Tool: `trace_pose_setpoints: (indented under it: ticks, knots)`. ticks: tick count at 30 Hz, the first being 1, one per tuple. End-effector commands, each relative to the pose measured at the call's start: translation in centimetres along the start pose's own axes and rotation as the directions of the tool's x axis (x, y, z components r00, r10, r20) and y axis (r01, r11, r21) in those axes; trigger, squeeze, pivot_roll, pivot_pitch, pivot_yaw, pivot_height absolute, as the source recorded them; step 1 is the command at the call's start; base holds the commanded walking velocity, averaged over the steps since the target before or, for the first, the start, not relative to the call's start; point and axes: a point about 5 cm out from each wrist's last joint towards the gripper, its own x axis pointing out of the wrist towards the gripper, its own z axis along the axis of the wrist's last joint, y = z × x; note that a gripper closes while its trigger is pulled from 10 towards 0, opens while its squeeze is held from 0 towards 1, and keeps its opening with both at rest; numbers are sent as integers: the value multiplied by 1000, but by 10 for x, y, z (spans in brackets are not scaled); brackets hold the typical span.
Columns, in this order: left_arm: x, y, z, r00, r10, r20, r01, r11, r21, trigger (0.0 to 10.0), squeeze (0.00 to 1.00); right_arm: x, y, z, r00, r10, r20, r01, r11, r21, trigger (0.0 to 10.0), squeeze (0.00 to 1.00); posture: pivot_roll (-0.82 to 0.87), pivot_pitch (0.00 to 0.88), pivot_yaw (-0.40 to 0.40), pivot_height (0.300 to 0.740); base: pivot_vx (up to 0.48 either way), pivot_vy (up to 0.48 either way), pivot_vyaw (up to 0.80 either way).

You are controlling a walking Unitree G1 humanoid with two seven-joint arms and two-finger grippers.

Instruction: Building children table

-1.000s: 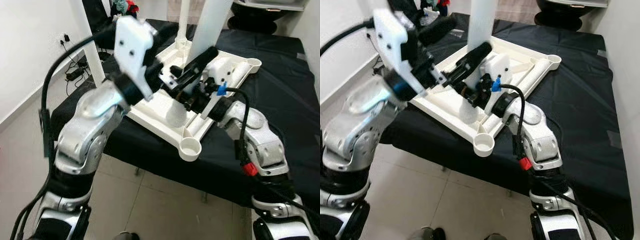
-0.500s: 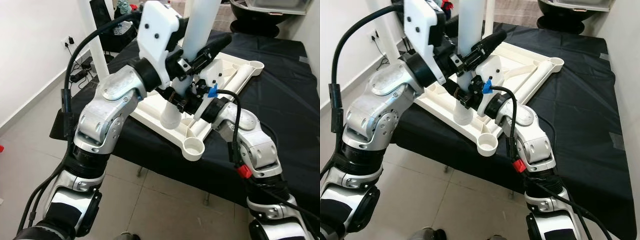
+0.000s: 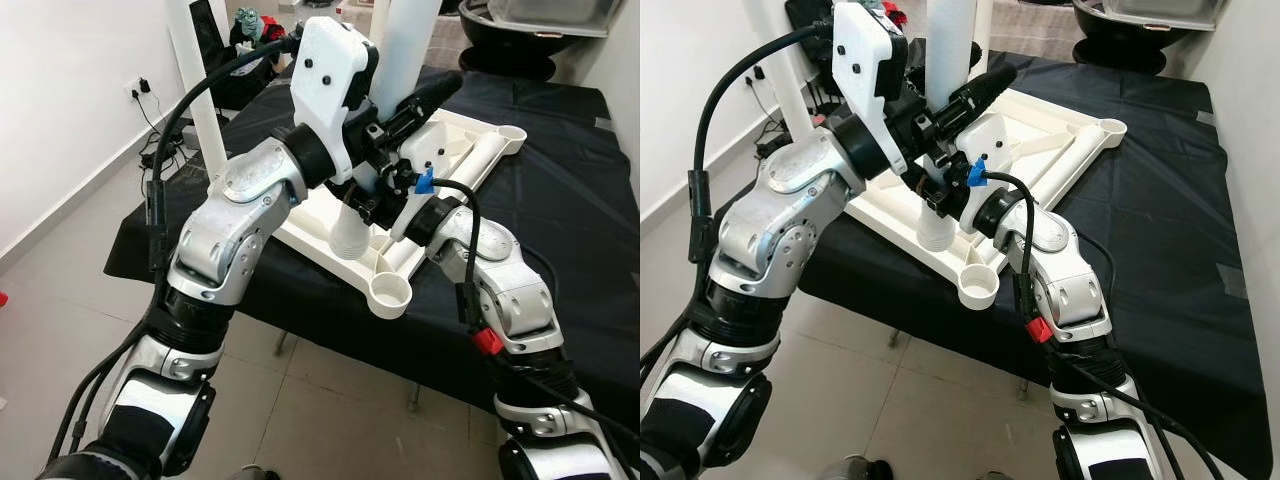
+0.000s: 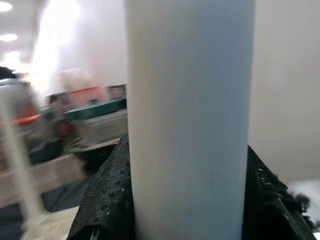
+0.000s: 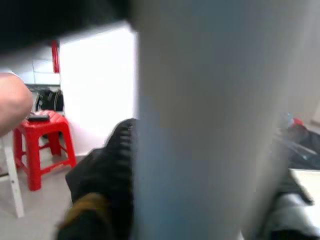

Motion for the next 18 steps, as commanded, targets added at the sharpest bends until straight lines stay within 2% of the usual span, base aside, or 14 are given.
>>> trace_pose_setpoints:
  ticks: [1, 2, 3, 4, 5, 6, 7, 9, 11, 13, 14, 15, 16, 18]
  knots:
    - [-3, 3, 10, 998, -51, 46, 53, 997, -49, 0, 0, -2, 6, 4, 997, 73, 38, -74, 997, 29, 10000, 1000, -43, 54, -4, 740, 0, 0, 0]
    - [-4, 0, 12, 994, -91, 59, 95, 993, -75, 0, 0, -3, 5, 5, 995, 84, 46, -86, 995, 42, 10000, 1000, -43, 54, -4, 740, 0, 0, 0]
    - [-4, 0, 12, 994, -91, 59, 95, 993, -75, 0, 0, -3, 5, 5, 995, 84, 46, -86, 995, 42, 10000, 1000, -43, 54, -4, 740, 0, 0, 0]
    - [-11, -10, 16, 970, -221, 98, 235, 958, -167, 0, 0, -10, 11, 5, 977, 206, 59, -210, 976, 55, 10000, 1000, -41, 56, -6, 740, 0, 0, 0]
    - [-16, -15, 16, 952, -286, 108, 303, 929, -211, 0, 0, -12, 14, 6, 961, 268, 65, -272, 960, 65, 10000, 1000, -40, 56, -6, 740, 0, 0, 0]
    - [-16, -15, 16, 952, -286, 108, 303, 929, -211, 0, 0, -12, 14, 6, 961, 268, 65, -272, 960, 65, 10000, 1000, -40, 56, -6, 740, 0, 0, 0]
    - [-24, -23, 14, 920, -376, 111, 392, 886, -247, 0, 0, -15, 21, 6, 932, 356, 65, -361, 929, 78, 10000, 1000, -38, 57, -8, 740, 0, 0, 0]
    - [-27, -25, 12, 908, -405, 108, 420, 873, -249, 0, 0, -16, 24, 5, 920, 387, 61, -391, 917, 81, 10000, 1000, -38, 57, -8, 740, 0, 0, 0]
    - [-34, -31, 10, 873, -472, 124, 487, 820, -302, 0, 0, -17, 29, 2, 900, 434, 30, -436, 898, 67, 10000, 1000, -35, 59, -10, 740, 0, 0, 0]
    - [-34, -31, 10, 873, -472, 124, 487, 820, -302, 0, 0, -17, 29, 2, 900, 434, 30, -436, 898, 67, 10000, 1000, -35, 59, -10, 740, 0, 0, 0]
    - [-38, -34, 10, 845, -518, 131, 530, 782, -328, 0, 0, -18, 34, -3, 887, 461, 2, -460, 885, 67, 10000, 875, -35, 60, -10, 740, 0, 0, 0]
    - [-42, -39, 9, 811, -571, 125, 577, 746, -333, 0, 0, -19, 37, -9, 871, 489, -41, -486, 871, 72, 10000, 20, -35, 60, -10, 740, 0, 0, 0]
    - [-42, -39, 9, 811, -571, 125, 577, 746, -333, 0, 0, -19, 37, -9, 871, 489, -41, -486, 871, 72, 10000, 20, -35, 60, -10, 740, 0, 0, 0]
    - [-47, -42, 9, 763, -637, 114, 633, 699, -332, 0, 0, -23, 41, -17, 843, 529, -101, -521, 849, 92, 10000, 0, -40, 66, -12, 740, 0, 0, 0]
